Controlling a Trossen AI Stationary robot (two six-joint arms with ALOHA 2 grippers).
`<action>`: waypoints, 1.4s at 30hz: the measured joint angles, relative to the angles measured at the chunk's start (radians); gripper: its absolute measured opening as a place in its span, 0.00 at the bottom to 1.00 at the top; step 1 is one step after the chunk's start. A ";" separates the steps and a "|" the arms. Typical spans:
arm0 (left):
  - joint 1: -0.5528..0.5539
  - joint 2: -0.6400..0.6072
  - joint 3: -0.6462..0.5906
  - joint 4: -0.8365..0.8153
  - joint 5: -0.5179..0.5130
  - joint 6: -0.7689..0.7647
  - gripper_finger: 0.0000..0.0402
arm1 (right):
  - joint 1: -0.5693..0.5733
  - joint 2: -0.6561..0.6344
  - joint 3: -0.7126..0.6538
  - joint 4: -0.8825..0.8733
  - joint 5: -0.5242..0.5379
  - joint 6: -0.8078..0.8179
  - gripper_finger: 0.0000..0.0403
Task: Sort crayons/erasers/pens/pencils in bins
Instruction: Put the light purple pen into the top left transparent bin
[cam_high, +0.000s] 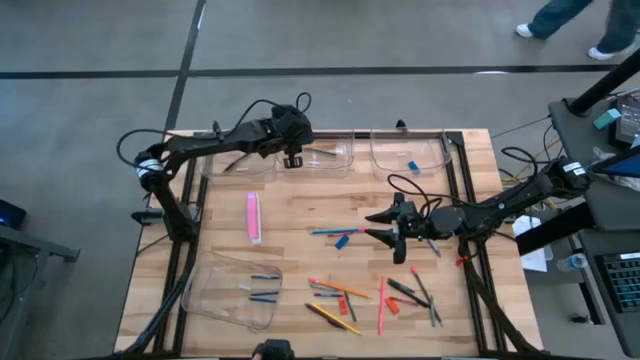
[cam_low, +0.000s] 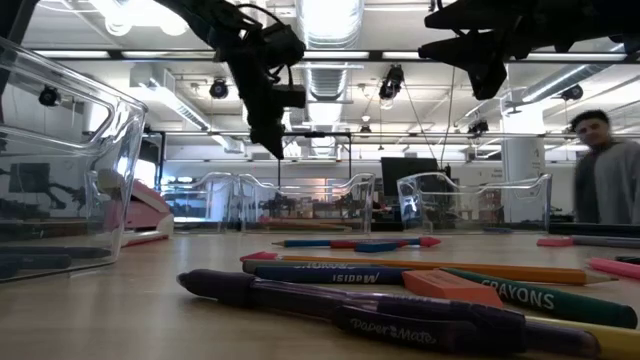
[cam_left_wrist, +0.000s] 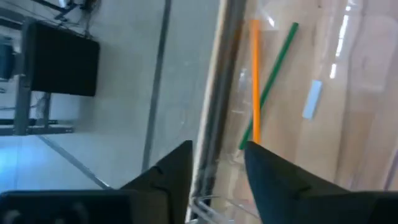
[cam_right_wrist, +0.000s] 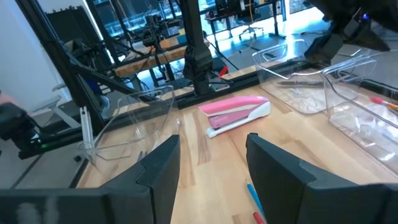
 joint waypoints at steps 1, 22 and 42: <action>-0.004 -0.006 0.004 -0.004 -0.009 -0.001 0.37 | 0.000 0.000 0.000 -0.001 -0.001 0.000 0.43; -0.228 -0.735 -0.563 0.576 0.549 -0.592 0.42 | 0.000 0.002 0.291 -0.869 0.002 0.198 0.43; -0.389 -0.726 -0.935 1.186 0.441 -0.677 0.42 | 0.000 0.062 0.373 -1.403 -0.097 0.575 0.43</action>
